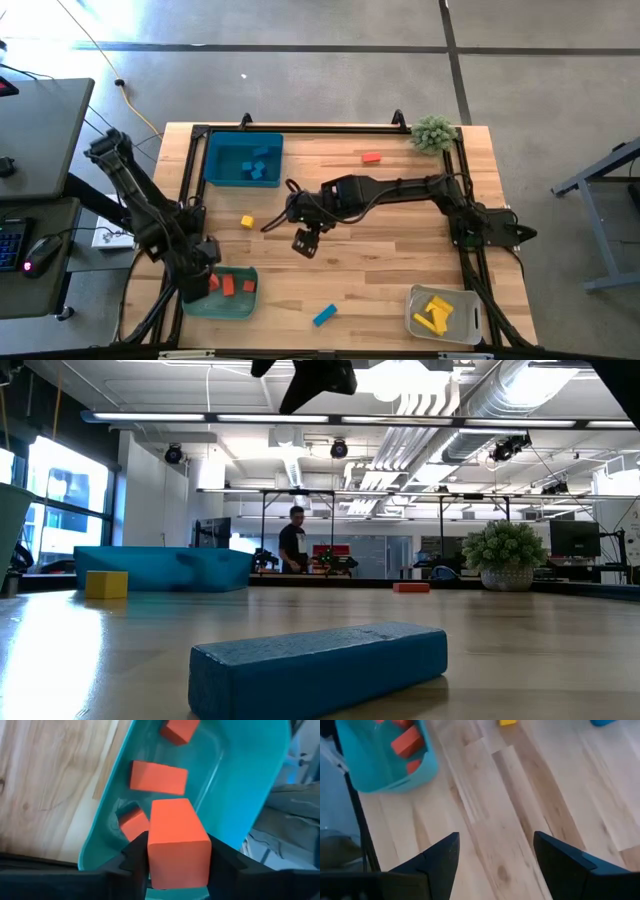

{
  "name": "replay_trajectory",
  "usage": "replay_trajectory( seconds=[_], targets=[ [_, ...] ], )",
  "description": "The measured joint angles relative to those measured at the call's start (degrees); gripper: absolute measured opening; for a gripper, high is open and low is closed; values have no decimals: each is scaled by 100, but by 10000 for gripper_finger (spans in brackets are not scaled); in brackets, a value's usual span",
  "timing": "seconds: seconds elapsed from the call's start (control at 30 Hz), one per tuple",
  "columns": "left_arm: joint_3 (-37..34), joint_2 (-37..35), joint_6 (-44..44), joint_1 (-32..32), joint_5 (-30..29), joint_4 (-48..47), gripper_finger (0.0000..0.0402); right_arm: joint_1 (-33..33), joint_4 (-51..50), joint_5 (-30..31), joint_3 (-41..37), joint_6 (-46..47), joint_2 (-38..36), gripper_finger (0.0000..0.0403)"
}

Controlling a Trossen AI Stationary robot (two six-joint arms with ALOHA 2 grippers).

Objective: Sort & place blocks by color
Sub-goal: Put the orange block into the green bin, then put the blue block into the blue bin

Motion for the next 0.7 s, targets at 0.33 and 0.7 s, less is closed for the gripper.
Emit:
replay_trajectory(
  seconds=[0.33, 0.7],
  targets=[
    [0, 633, -276, -124, 306, 244, 162, 289, -12, -174, 0, -232, 2, 242],
    [0, 902, -559, -78, 718, 849, 199, 882, -17, -540, -81, -1341, 74, 242]
  ],
)
